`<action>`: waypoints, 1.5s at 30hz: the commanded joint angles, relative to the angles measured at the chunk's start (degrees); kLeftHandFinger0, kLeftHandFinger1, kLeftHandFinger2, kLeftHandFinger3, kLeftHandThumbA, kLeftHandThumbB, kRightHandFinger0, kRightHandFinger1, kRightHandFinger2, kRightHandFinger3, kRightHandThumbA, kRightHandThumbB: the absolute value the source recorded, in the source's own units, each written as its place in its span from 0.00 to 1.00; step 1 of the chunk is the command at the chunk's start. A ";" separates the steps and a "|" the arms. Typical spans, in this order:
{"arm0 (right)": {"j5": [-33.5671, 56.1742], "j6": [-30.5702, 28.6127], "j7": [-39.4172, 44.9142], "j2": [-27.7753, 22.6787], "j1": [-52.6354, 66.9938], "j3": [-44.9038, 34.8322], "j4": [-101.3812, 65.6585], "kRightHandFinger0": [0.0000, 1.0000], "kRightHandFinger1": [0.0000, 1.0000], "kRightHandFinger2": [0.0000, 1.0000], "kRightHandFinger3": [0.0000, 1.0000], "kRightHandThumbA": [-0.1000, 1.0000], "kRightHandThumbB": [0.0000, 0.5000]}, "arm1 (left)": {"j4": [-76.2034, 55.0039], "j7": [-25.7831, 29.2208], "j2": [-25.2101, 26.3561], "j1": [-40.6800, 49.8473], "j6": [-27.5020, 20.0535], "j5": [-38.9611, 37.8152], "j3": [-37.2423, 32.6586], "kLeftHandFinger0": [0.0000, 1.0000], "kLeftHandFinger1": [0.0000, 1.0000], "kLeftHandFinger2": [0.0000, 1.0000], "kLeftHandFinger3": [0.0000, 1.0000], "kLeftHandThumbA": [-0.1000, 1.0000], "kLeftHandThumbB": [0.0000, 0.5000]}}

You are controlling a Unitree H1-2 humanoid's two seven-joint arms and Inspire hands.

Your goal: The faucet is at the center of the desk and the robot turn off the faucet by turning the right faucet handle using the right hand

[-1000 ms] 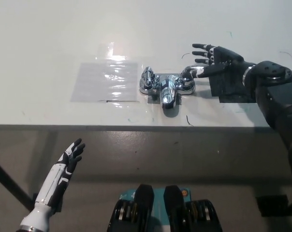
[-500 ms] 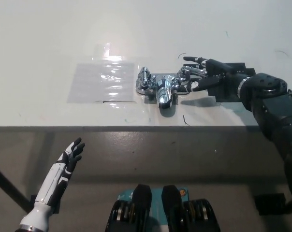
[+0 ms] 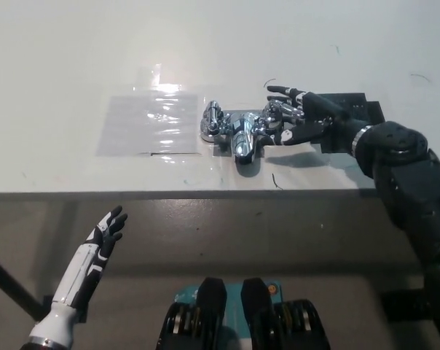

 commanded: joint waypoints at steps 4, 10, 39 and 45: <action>-5.28 -2.06 -17.98 9.36 0.62 0.96 -12.39 1.00 1.00 1.00 1.00 1.00 0.88 | -1.36 -0.72 0.92 -0.49 -1.78 -0.39 0.23 1.00 1.00 1.00 1.00 1.00 0.80; -8.90 -9.92 -40.47 16.65 2.45 -2.15 -10.72 1.00 1.00 1.00 1.00 1.00 0.72 | -1.64 -0.85 0.77 -0.44 -1.38 -0.66 0.20 1.00 1.00 1.00 1.00 1.00 0.83; -9.01 -25.80 -78.08 26.15 -5.85 -9.08 5.71 1.00 1.00 1.00 1.00 1.00 0.29 | -2.51 -1.39 1.40 -0.92 -0.96 -1.07 0.33 1.00 1.00 1.00 1.00 1.00 0.82; -9.41 -26.14 -78.60 26.49 -5.68 -8.96 3.52 1.00 1.00 1.00 1.00 1.00 0.30 | -2.33 -1.52 1.54 -1.33 -0.73 -0.91 0.24 1.00 1.00 1.00 1.00 1.00 0.82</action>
